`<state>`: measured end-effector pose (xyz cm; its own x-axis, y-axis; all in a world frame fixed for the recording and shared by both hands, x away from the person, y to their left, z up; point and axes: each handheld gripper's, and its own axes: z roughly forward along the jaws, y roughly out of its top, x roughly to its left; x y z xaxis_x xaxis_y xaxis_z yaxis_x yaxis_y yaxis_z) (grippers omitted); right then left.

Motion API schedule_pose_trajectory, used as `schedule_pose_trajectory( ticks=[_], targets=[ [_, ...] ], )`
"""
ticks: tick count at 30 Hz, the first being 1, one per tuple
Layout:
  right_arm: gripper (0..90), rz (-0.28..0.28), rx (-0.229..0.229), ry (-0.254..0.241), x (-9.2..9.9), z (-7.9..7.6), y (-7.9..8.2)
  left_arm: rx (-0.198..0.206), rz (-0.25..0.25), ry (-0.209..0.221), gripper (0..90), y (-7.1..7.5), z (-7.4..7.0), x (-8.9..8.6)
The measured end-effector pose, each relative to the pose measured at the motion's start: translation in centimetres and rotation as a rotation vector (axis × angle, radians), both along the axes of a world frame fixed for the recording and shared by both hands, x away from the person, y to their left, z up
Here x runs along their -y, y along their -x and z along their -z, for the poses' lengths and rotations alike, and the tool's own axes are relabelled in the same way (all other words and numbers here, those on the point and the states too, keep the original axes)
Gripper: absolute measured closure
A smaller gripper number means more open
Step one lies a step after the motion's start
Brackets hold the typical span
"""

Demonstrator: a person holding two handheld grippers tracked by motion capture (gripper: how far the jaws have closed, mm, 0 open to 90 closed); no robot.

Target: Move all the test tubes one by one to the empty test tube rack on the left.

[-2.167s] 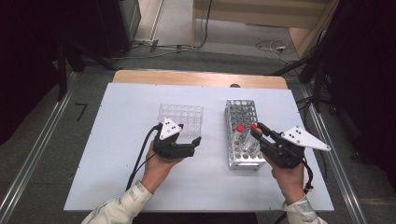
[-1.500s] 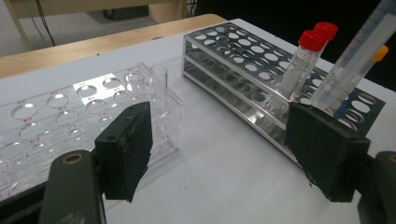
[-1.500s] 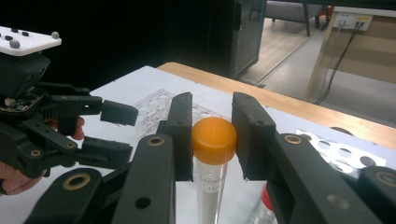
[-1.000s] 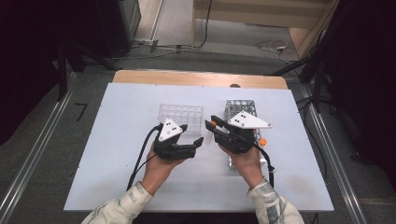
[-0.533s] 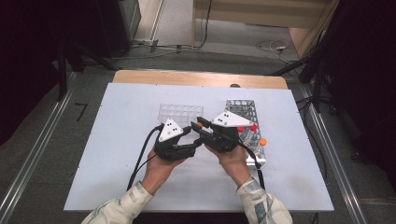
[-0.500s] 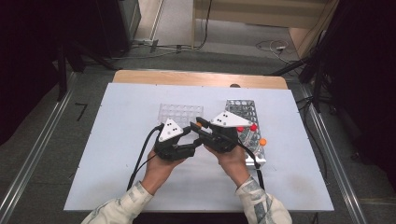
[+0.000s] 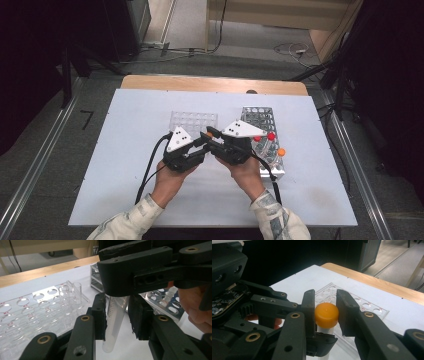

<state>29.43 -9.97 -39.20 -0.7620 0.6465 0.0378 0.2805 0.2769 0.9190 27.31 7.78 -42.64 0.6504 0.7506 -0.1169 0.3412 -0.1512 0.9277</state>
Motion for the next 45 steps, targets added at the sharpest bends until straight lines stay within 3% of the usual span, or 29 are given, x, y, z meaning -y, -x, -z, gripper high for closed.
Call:
schedule_pose_trajectory(
  ticks=[6, 9, 14, 24, 33, 38, 45],
  targets=[
    [65.9, -0.006, -0.007, 0.004, 0.2, 0.0, 0.0, 0.006, 0.01, 0.002, 74.0, 0.0, 0.0, 0.2],
    [57.6, -0.014, -0.017, -0.025, 0.8, -0.4, 0.1, 0.001, -0.001, -0.001, 74.2, -0.2, 0.1, 0.0],
    [48.7, -0.015, -0.001, -0.054, 2.9, -1.2, 0.8, 0.014, -0.06, 0.005, 74.2, -0.7, -0.4, -0.7],
    [39.0, -0.02, -0.02, -0.024, 6.4, -0.4, 2.5, 0.036, -0.145, -0.004, 74.1, -2.8, -1.6, -1.7],
    [38.5, -0.021, -0.023, -0.01, 7.0, 0.3, 3.0, 0.069, -0.202, -0.023, 74.1, -4.8, -2.3, -1.9],
    [38.6, -0.025, -0.019, -0.012, 6.9, 0.2, 3.1, 0.061, -0.229, -0.032, 74.1, -6.2, -2.3, -1.9],
    [38.7, -0.017, -0.022, -0.018, 7.2, 0.2, 2.9, 0.043, -0.238, -0.047, 74.1, -6.9, -1.6, -1.7]
  ],
)
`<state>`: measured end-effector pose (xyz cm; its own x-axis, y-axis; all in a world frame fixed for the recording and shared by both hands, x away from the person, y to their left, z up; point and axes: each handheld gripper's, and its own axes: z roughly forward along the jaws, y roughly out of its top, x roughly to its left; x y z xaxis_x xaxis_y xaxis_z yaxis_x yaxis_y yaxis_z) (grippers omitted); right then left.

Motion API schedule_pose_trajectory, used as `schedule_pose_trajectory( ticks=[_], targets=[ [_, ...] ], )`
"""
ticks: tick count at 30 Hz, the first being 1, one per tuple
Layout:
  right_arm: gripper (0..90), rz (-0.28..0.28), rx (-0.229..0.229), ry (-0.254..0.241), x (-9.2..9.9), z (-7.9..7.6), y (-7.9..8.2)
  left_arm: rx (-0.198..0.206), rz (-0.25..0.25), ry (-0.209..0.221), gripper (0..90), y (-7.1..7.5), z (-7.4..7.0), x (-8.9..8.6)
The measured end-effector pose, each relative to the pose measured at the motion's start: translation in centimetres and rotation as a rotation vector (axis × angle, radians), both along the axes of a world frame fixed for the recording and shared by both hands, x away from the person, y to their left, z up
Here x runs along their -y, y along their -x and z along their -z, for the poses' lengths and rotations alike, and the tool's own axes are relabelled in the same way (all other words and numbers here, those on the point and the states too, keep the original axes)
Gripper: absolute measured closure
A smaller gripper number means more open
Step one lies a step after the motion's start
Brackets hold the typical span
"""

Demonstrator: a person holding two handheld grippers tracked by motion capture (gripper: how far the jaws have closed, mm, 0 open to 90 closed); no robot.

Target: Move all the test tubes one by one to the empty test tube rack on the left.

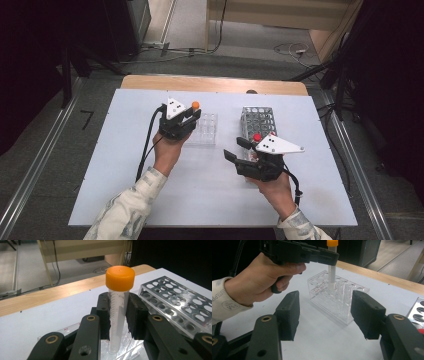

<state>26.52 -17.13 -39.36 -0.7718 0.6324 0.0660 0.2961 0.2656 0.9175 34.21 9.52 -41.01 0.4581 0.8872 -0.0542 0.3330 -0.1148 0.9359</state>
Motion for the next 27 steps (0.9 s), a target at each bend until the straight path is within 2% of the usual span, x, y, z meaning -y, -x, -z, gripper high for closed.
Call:
schedule_pose_trajectory(
  ticks=[11, 18, 27],
  targets=[
    [39.1, 0.005, 0.003, 0.0, 0.2, 0.0, 0.0, -0.003, 0.0, -0.024, 73.9, -0.2, 0.7, 0.4],
    [39.5, 0.01, 0.001, -0.005, 0.3, 0.0, -0.1, -0.028, 0.003, -0.037, 73.9, -0.2, 1.7, 0.3],
    [39.6, 0.013, -0.001, -0.007, 0.3, 0.0, -0.1, -0.043, 0.007, -0.048, 73.6, -0.1, 2.1, 0.4]
  ],
)
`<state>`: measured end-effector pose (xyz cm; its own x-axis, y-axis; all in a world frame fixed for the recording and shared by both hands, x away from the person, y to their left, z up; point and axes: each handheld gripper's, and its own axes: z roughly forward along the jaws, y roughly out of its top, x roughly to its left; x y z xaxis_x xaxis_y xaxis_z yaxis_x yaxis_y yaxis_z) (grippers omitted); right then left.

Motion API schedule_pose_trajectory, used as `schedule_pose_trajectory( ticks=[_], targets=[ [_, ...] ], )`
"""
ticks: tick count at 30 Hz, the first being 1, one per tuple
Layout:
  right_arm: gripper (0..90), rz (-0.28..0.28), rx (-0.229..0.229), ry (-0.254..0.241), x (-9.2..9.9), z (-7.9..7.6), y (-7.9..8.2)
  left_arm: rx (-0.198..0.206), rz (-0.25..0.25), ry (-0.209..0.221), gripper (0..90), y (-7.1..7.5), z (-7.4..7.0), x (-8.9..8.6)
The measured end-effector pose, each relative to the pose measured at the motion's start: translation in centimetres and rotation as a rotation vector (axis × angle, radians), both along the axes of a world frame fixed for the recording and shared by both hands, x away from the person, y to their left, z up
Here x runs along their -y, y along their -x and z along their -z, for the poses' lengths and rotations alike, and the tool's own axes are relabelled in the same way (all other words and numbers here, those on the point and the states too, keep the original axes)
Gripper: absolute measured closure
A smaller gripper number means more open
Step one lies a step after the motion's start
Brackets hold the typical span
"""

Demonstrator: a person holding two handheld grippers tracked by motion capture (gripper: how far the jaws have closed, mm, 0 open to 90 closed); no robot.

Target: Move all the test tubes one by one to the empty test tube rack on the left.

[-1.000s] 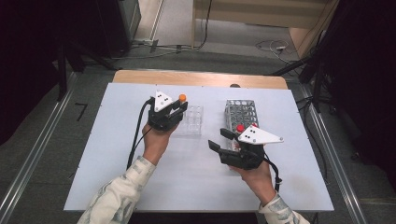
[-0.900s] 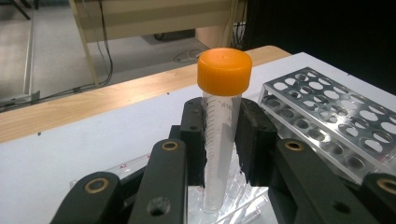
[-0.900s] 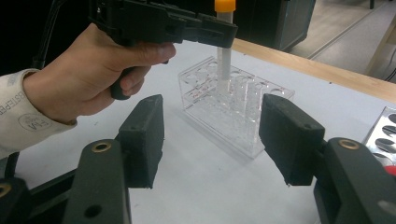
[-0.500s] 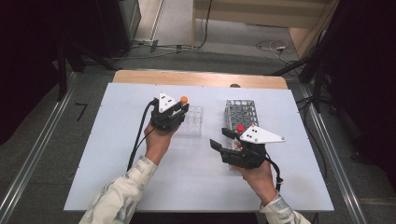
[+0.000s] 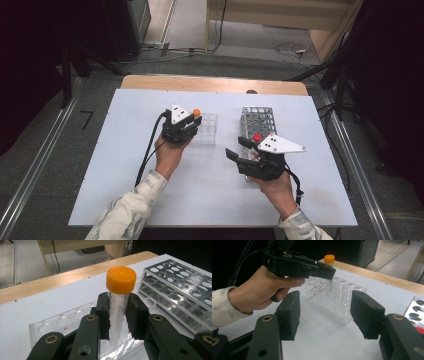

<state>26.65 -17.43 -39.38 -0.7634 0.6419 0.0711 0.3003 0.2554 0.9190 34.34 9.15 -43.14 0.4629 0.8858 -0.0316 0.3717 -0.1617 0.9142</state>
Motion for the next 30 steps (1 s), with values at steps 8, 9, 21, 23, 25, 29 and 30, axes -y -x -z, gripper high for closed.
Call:
schedule_pose_trajectory(
  ticks=[8, 9, 21, 23, 25, 29, 30],
  targets=[
    [39.5, -0.004, 0.0, 0.004, 0.0, 0.1, 0.0, -0.022, 0.001, -0.007, 73.1, 0.1, 0.8, -0.1],
    [39.6, -0.004, -0.001, 0.005, 0.0, 0.1, 0.0, -0.025, 0.002, -0.008, 73.0, 0.1, 0.9, -0.1],
    [37.7, 0.009, 0.011, -0.006, 0.6, -0.4, 0.1, -0.032, 0.002, 0.035, 48.0, 0.7, 0.1, -0.6],
    [36.1, 0.015, 0.02, -0.004, 0.8, -0.5, 0.1, -0.03, 0.0, 0.048, 40.4, 1.0, -0.2, -0.7],
    [35.2, 0.025, 0.023, -0.003, 1.2, -0.6, 0.1, -0.025, 0.003, 0.061, 34.8, 1.4, -0.4, -0.9],
    [35.2, 0.056, 0.028, 0.006, 2.4, -0.6, 0.2, -0.029, 0.012, 0.076, 29.5, 2.3, -0.4, -1.5],
    [35.2, 0.064, 0.028, 0.004, 2.7, -0.5, 0.2, -0.032, 0.013, 0.076, 28.0, 2.6, -0.4, -1.7]
  ],
)
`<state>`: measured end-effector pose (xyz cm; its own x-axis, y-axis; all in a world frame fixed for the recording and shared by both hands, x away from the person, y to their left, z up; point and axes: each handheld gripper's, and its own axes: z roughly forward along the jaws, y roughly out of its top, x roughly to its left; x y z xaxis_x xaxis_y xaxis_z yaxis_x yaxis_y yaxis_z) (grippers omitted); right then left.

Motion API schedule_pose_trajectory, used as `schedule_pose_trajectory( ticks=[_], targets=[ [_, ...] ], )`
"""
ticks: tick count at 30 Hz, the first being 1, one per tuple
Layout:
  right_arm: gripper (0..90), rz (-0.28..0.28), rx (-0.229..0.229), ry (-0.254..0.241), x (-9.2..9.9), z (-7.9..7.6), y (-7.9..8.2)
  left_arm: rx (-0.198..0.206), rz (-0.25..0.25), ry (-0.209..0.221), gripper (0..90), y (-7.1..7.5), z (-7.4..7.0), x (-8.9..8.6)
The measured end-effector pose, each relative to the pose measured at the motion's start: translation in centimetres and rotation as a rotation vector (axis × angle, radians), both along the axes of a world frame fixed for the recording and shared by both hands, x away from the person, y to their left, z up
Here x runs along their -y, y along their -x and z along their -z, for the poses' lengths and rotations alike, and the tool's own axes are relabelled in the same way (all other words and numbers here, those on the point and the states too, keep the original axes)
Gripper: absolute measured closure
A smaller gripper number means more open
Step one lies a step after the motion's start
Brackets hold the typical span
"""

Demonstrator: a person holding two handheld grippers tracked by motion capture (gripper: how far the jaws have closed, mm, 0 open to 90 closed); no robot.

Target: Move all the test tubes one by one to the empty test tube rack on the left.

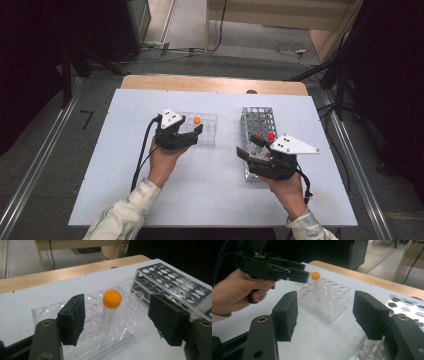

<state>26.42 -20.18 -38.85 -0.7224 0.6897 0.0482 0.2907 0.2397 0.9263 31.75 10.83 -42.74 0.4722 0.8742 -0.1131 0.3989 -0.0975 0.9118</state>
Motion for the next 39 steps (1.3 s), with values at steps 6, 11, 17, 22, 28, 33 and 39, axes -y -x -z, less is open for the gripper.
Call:
schedule_pose_trajectory(
  ticks=[6, 11, 17, 22, 28, 33, 39],
  targets=[
    [35.2, 0.065, 0.004, 0.005, 2.5, 0.3, 0.2, -0.007, 0.0, 0.032, 26.3, 1.0, 0.2, -1.0],
    [35.4, 0.112, 0.004, 0.005, 4.5, 0.5, 0.3, -0.005, 0.004, 0.049, 26.0, 1.2, 0.0, -1.2],
    [35.6, 0.162, -0.004, 0.023, 6.0, 1.3, 0.1, -0.02, 0.015, 0.043, 25.0, 1.3, 0.2, -0.8],
    [35.9, 0.198, -0.014, 0.041, 7.0, 2.5, -0.2, -0.031, 0.02, 0.035, 22.3, 1.3, 0.4, -0.8],
    [39.3, 0.222, -0.026, 0.057, 7.4, 3.8, -0.5, -0.036, 0.023, 0.032, 21.5, 1.3, 0.5, -0.7],
    [49.8, 0.233, -0.021, 0.055, 7.5, 4.2, -0.6, -0.038, 0.024, 0.031, 21.5, 1.4, 0.5, -0.7],
    [59.3, 0.24, -0.024, 0.07, 7.4, 4.6, -0.7, -0.04, 0.025, 0.028, 21.6, 1.4, 0.6, -0.7]
  ],
)
